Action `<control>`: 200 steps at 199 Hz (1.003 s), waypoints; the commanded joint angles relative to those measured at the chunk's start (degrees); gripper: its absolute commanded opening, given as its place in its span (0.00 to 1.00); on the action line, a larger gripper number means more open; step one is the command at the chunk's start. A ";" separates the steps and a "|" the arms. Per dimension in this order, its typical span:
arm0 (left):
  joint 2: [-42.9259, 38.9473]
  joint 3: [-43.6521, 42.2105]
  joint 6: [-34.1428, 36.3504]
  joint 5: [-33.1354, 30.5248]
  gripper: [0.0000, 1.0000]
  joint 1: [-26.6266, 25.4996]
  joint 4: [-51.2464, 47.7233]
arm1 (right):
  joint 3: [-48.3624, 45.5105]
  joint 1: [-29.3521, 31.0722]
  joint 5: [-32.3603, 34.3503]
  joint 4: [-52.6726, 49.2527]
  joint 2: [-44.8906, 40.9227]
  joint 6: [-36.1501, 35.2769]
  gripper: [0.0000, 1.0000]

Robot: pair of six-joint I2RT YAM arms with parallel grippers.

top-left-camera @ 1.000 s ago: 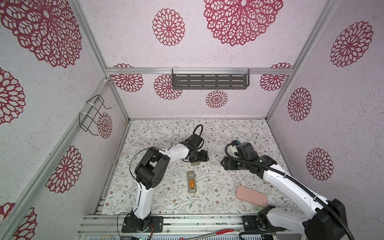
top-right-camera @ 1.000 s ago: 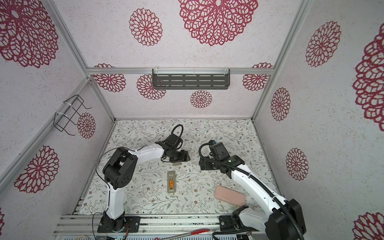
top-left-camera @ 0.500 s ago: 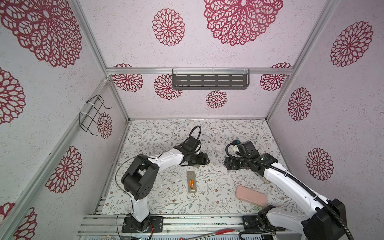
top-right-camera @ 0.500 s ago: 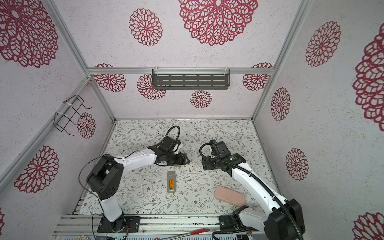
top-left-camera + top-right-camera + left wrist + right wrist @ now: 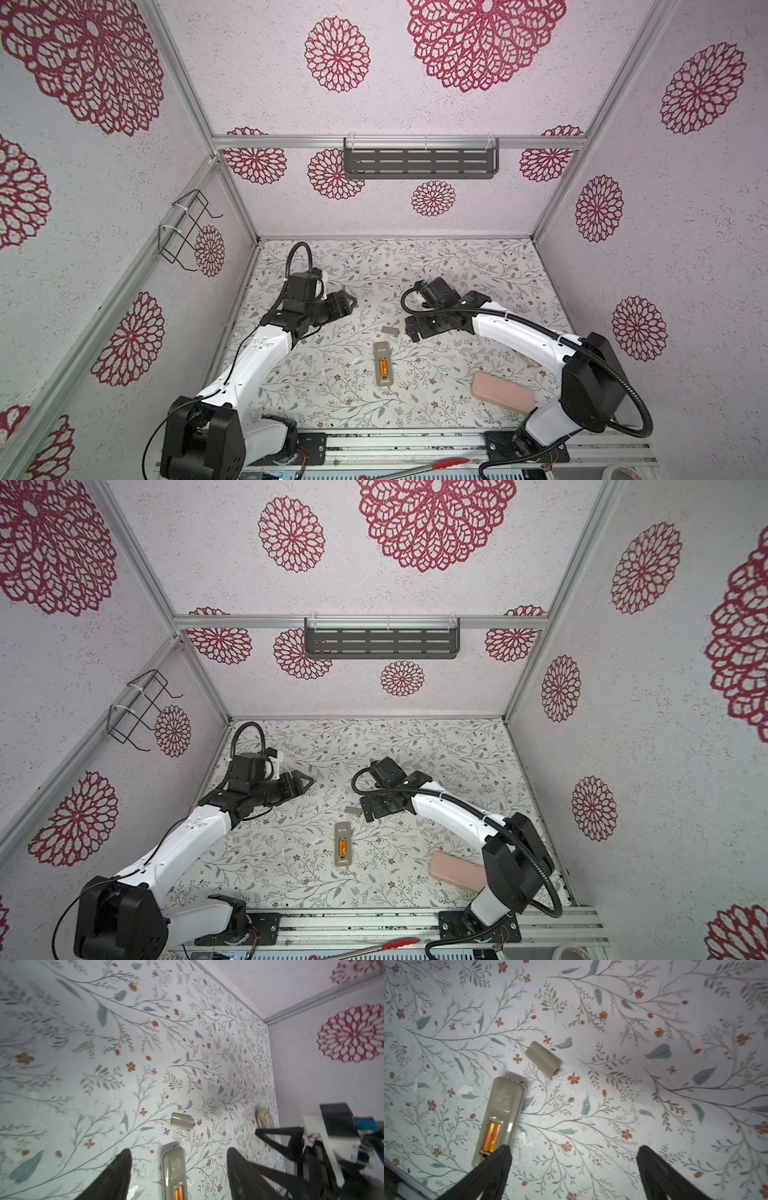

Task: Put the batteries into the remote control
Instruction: 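Grasp the remote with the right gripper while the left gripper moves toward the cover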

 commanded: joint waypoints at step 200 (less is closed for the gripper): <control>0.40 -3.78 -4.76 8.96 0.75 11.61 13.34 | 0.46 17.38 2.45 1.39 16.07 17.50 0.77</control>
